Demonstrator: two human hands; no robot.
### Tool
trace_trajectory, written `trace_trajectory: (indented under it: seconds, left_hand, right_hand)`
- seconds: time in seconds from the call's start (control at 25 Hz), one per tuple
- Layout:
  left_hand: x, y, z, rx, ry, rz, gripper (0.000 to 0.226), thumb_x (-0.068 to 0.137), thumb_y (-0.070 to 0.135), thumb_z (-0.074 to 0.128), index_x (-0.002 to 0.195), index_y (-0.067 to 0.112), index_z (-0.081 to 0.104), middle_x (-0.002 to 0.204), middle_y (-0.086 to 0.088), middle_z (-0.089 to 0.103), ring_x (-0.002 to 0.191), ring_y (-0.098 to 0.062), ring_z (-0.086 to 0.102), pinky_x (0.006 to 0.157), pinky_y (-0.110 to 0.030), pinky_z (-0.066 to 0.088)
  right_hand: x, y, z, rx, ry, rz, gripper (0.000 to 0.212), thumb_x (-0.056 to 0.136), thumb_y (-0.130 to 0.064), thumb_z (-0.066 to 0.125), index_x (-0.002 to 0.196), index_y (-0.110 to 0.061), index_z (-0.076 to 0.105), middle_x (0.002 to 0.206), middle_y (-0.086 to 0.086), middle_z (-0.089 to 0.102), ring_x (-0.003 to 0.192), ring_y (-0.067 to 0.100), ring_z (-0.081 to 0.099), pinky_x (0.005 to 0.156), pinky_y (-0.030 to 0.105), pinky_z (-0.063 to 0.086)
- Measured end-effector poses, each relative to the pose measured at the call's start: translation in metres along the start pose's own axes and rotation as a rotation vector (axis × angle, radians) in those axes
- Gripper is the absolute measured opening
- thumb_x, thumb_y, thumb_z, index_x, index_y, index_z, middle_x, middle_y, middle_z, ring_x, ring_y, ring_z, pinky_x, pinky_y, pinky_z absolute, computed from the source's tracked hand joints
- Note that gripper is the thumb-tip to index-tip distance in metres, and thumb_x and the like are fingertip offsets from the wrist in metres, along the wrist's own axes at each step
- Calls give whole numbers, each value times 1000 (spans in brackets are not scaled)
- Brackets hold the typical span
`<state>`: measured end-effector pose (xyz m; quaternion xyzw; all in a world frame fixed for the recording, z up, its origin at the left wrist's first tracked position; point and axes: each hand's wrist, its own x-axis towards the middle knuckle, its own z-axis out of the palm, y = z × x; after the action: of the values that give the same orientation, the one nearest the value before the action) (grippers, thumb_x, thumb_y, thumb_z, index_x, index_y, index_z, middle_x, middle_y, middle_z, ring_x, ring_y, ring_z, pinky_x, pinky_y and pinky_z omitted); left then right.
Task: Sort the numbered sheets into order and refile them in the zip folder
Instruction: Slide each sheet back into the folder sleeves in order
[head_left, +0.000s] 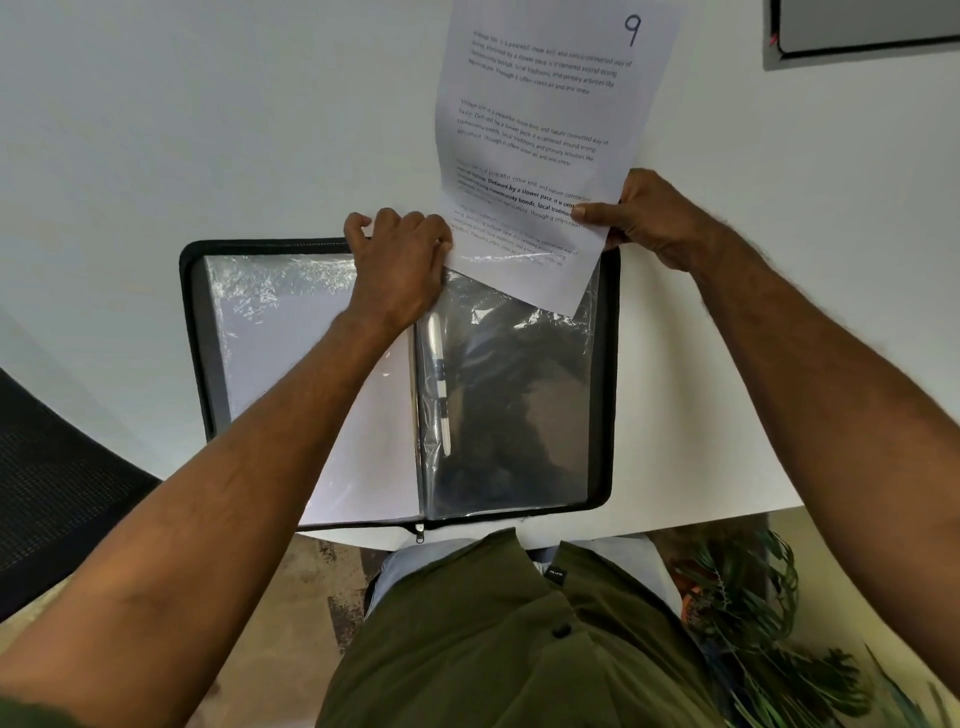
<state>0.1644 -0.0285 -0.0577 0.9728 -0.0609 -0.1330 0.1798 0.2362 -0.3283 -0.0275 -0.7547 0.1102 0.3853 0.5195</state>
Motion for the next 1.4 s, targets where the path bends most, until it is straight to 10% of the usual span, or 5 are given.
trace_trajectory:
  seconds: [0.32,0.56,1.0,1.4]
  left_hand:
    - [22,-10,-2,-364,-57,-322,24,102,27,53,126,26,59,113,4,66,112,-21,60,101,-41,29]
    - [37,-31,-3,-746,-220,-429,25,87,38,66,67,24,66,73,5,66,76,-21,62,99,-59,50]
    - [42,-31,-12,-897,-348,-452,34,91,29,75,101,-4,70,106,-15,76,102,-31,73,99,-52,56]
    - [40,-47,8,-969,-278,-508,42,59,60,76,70,21,65,98,-15,76,98,-38,73,97,-59,54]
  right_hand:
    - [4,1,-9,-56,-13,-9,48,96,-13,70,141,-8,57,120,3,70,87,3,73,66,17,57]
    - [9,2,-9,-33,92,-46,46,95,-17,72,138,-10,59,116,-3,71,91,5,74,67,19,58]
    - [12,4,-6,-103,27,-31,41,96,-11,71,135,-10,61,106,-13,71,84,-1,73,66,14,55]
    - [14,1,6,-224,-133,-10,44,92,-23,77,134,-17,66,122,-6,72,102,8,72,75,16,56]
